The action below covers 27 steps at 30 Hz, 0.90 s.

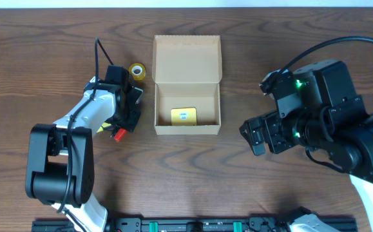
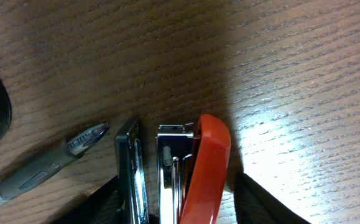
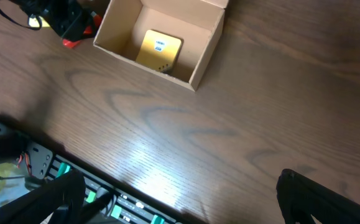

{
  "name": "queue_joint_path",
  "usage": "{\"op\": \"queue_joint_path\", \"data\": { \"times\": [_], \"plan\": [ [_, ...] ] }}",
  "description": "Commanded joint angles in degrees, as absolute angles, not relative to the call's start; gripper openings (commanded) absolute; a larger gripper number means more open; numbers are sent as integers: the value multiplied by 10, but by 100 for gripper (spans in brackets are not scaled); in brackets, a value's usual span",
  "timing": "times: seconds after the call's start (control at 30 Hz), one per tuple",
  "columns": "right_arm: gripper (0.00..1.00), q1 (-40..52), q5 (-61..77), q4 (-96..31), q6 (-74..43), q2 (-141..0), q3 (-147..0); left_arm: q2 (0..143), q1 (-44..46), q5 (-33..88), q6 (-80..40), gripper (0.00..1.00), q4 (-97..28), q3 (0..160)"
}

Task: Pack container
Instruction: 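Lower the left gripper onto the red stapler and grasp it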

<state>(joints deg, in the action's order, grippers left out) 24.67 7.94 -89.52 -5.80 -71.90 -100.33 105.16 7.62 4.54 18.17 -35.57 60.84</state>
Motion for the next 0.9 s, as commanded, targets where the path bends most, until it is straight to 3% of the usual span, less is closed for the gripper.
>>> {"op": "queue_joint_path", "data": {
  "times": [0.0, 0.67, 0.87],
  "plan": [
    [99, 244, 77, -896, -51, -720, -1004, 1065, 76, 41, 161, 52, -356, 605],
    [99, 244, 77, -896, -51, -720, -1004, 1065, 76, 41, 44, 24, -357, 642],
    [99, 244, 77, -896, -51, -720, -1004, 1062, 76, 41, 16, 6, -380, 688]
  ]
}}
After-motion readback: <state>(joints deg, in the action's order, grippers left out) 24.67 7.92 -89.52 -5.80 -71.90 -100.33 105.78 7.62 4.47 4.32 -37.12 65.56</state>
